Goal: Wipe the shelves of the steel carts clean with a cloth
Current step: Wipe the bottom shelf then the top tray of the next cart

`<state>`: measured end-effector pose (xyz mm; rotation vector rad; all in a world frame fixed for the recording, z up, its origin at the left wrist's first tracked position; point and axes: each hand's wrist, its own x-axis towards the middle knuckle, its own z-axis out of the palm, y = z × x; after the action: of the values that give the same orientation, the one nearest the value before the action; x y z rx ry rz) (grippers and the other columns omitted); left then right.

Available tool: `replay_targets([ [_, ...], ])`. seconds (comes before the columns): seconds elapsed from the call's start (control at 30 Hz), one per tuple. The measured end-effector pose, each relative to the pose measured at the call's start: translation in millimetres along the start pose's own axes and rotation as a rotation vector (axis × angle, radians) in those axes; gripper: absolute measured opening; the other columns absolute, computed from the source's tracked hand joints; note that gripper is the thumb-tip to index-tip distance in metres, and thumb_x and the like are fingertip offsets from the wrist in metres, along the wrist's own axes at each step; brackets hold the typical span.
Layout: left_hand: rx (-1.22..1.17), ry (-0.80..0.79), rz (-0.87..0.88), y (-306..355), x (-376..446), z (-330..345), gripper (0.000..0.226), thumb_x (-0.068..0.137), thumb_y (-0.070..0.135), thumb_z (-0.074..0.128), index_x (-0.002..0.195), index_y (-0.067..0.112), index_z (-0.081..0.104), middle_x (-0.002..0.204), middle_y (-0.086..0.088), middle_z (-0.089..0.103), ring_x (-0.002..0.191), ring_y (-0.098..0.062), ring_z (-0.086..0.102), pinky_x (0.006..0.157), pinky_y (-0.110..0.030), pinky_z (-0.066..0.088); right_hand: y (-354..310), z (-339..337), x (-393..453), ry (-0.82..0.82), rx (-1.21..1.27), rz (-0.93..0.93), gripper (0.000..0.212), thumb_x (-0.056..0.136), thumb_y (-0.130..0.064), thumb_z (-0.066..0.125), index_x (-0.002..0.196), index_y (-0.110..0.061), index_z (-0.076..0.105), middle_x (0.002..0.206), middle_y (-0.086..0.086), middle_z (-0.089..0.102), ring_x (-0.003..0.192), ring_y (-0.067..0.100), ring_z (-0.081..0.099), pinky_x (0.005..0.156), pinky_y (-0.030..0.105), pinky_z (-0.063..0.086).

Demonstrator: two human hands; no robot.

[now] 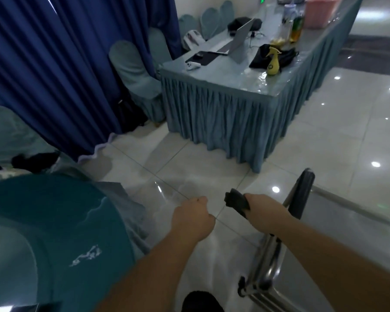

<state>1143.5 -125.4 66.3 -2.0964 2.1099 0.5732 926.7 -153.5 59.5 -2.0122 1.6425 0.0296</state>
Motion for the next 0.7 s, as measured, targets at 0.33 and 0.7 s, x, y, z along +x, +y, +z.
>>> replay_targets([
  [0.33,0.058,-0.143,0.225,30.3,179.5,-23.7,0.048,0.102,0.038,0.049,0.147,0.020,0.047,0.143,-0.004,0.051,0.127,-0.026,0.051,0.102,-0.043,0.047,43.1,-30.1,111.3,0.052,0.059,0.290,0.007,0.101,-0.028,0.055,0.095,-0.030,0.051,0.086,-0.006,0.061,0.077,0.010,0.060,0.073,0.029,0.051],
  [0.7,0.163,-0.264,0.475,21.4,359.6,-77.4,0.049,0.100,0.040,0.049,0.145,0.022,0.050,0.143,-0.003,0.055,0.126,-0.028,0.053,0.099,-0.042,0.045,53.6,-57.5,213.4,0.057,0.120,0.671,0.008,0.101,-0.025,0.049,0.106,-0.023,0.055,0.095,0.001,0.064,0.082,0.021,0.062,0.073,0.036,0.054],
])
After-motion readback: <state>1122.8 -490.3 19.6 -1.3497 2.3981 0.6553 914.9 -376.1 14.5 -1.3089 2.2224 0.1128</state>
